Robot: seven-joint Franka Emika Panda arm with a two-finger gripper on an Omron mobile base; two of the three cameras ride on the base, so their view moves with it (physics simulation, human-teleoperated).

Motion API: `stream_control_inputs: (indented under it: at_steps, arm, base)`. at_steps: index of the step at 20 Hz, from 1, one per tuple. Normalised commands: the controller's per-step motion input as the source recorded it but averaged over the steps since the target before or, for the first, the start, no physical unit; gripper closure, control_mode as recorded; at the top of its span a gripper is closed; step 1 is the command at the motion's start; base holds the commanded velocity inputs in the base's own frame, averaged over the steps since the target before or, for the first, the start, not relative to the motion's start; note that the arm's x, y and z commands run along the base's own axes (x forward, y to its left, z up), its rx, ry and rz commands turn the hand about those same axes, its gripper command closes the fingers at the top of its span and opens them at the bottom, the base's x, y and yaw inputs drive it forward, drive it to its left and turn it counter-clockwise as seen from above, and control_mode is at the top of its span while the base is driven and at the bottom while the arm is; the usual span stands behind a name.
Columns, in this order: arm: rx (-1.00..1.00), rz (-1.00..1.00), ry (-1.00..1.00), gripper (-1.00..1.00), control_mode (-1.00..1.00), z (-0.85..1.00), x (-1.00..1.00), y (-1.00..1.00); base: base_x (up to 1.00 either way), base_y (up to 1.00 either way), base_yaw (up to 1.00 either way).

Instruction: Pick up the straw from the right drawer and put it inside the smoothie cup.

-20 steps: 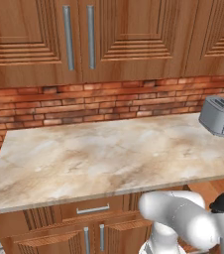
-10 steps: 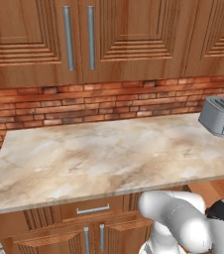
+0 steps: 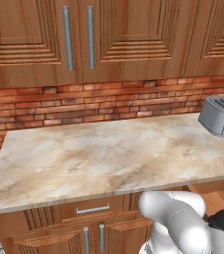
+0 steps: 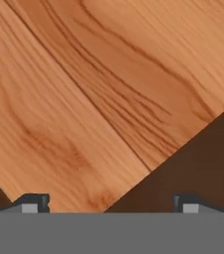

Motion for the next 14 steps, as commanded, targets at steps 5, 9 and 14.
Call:
stream_control_inputs:
  at_steps: [5, 9, 14]
  arm:
    - [0.01, 0.0, 0.0, -1.0, -1.0, 0.59, 0.1, -0.51]
    - [0.0, 0.05, 0.0, -1.0, -1.0, 0.25, 0.69, -0.27]
    - [0.0, 0.17, 0.01, -1.0, -1.0, 0.0, 0.83, -0.12]
  base:
    - [0.0, 0.0, 0.0]
    - [0.0, 0.0, 0.0]
    - [0.0, 0.0, 0.0]
